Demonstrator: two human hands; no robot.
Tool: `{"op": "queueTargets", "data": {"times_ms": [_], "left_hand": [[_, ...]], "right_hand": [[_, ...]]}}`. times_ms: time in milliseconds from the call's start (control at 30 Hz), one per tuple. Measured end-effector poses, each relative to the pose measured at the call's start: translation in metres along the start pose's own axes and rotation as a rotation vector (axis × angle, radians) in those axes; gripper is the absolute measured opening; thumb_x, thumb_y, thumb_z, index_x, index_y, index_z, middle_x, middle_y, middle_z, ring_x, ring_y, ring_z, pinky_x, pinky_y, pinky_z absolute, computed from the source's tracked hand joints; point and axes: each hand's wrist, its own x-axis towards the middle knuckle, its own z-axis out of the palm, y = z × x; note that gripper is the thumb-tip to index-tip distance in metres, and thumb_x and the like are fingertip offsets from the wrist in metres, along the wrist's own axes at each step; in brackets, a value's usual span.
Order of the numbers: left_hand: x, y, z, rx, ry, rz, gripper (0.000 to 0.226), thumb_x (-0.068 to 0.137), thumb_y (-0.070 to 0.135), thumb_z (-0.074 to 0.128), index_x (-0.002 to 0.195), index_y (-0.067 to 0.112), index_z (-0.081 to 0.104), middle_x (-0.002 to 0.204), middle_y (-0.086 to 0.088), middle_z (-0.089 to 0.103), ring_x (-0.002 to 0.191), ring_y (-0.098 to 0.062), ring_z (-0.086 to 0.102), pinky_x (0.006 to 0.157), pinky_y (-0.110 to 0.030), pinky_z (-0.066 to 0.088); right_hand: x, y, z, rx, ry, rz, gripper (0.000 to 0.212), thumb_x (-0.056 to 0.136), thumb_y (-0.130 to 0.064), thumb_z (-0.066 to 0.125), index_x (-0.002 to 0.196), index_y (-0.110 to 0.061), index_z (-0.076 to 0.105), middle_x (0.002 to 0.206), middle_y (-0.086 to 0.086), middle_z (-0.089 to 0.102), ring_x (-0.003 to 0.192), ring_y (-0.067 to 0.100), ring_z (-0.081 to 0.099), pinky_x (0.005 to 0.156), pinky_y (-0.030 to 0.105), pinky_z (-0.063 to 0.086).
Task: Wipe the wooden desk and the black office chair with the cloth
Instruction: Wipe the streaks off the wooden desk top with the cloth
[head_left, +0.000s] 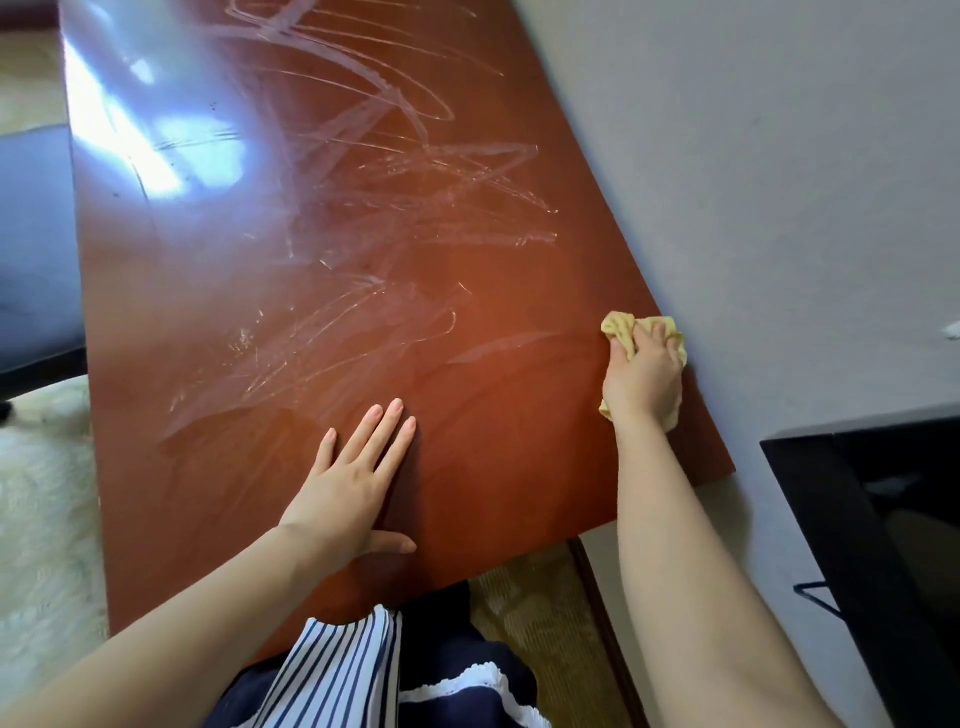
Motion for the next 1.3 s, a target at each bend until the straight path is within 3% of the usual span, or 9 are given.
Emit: {"op": "queueTargets", "data": {"times_ms": [167,333,567,667,833,933,1067,1167,1300], "left_hand": [[0.0,-0.001,-0.003,0.015,-0.009,0.0,0.127,0.069,0.08,0.049,0.128,0.023,-0.048,0.133,0.004,-0.056,0.128,-0.022,-0.045,0.116,-0.047,-0.006],[-0.001,0.0,-0.005,0.026,-0.018,0.002,0.126,0.069,0.081,0.048,0.129,0.023,-0.046,0.136,0.002,-0.052,0.131,-0.022,-0.04,0.116,-0.046,-0.005],[-0.002,-0.001,-0.006,0.036,-0.02,0.007,0.126,0.069,0.081,0.048,0.129,0.021,-0.046,0.135,0.003,-0.053,0.131,-0.02,-0.039,0.116,-0.046,-0.004],[-0.002,0.0,-0.005,0.031,-0.012,0.003,0.128,0.068,0.08,0.05,0.128,0.021,-0.046,0.134,0.005,-0.053,0.13,-0.019,-0.04,0.117,-0.046,-0.003],[-0.001,-0.001,-0.006,0.028,-0.013,-0.004,0.13,0.067,0.08,0.051,0.127,0.019,-0.046,0.132,0.002,-0.055,0.128,-0.02,-0.041,0.117,-0.047,-0.001],[-0.001,0.0,-0.005,0.02,-0.015,-0.007,0.13,0.068,0.08,0.052,0.128,0.019,-0.045,0.132,0.002,-0.055,0.128,-0.02,-0.041,0.117,-0.047,-0.001],[-0.001,0.0,-0.005,0.01,-0.011,-0.007,0.13,0.068,0.079,0.053,0.129,0.018,-0.044,0.133,0.003,-0.054,0.129,-0.02,-0.041,0.117,-0.047,-0.002],[-0.001,0.001,-0.004,-0.009,-0.003,-0.002,0.13,0.067,0.078,0.054,0.13,0.018,-0.044,0.134,0.004,-0.053,0.129,-0.02,-0.041,0.117,-0.048,-0.002],[0.0,0.0,-0.002,0.006,0.006,-0.008,0.131,0.067,0.079,0.054,0.128,0.018,-0.045,0.133,0.004,-0.054,0.13,-0.019,-0.04,0.117,-0.048,0.0]], "right_hand": [[-0.001,-0.041,0.018,-0.134,-0.111,-0.23,0.044,0.099,-0.029,0.045,0.142,-0.024,0.041,0.155,0.003,0.026,0.144,0.024,0.017,0.114,0.04,0.019],[-0.053,-0.063,0.038,-0.084,-0.17,-0.527,0.044,0.096,-0.028,0.051,0.139,-0.022,0.047,0.152,0.003,0.034,0.142,0.021,0.024,0.117,0.035,0.013],[-0.115,-0.034,0.035,0.007,-0.278,-0.752,0.044,0.091,-0.023,0.059,0.134,-0.022,0.053,0.147,0.002,0.042,0.139,0.019,0.032,0.117,0.033,0.014],[-0.132,-0.01,0.026,0.033,-0.241,-0.782,0.043,0.085,-0.02,0.068,0.128,-0.022,0.06,0.138,0.002,0.052,0.133,0.02,0.043,0.113,0.032,0.02],[-0.136,0.032,0.011,0.058,-0.061,-0.671,0.049,0.069,-0.006,0.08,0.115,-0.019,0.069,0.125,0.004,0.063,0.12,0.022,0.057,0.103,0.044,0.042],[-0.116,0.062,0.0,0.074,0.047,-0.518,0.049,0.071,0.001,0.077,0.117,-0.012,0.067,0.128,0.008,0.06,0.122,0.027,0.055,0.105,0.045,0.039],[-0.076,0.077,-0.011,0.055,0.079,-0.284,0.039,0.085,-0.008,0.068,0.123,-0.009,0.062,0.135,0.009,0.054,0.13,0.029,0.045,0.111,0.044,0.031],[-0.047,0.064,-0.008,0.103,0.131,-0.163,0.035,0.091,-0.015,0.061,0.125,-0.006,0.061,0.14,0.01,0.05,0.135,0.027,0.038,0.109,0.042,0.035],[-0.022,0.032,0.004,0.081,0.173,-0.046,0.036,0.096,-0.027,0.052,0.13,-0.015,0.058,0.148,0.003,0.041,0.141,0.021,0.026,0.115,0.034,0.022]]}}
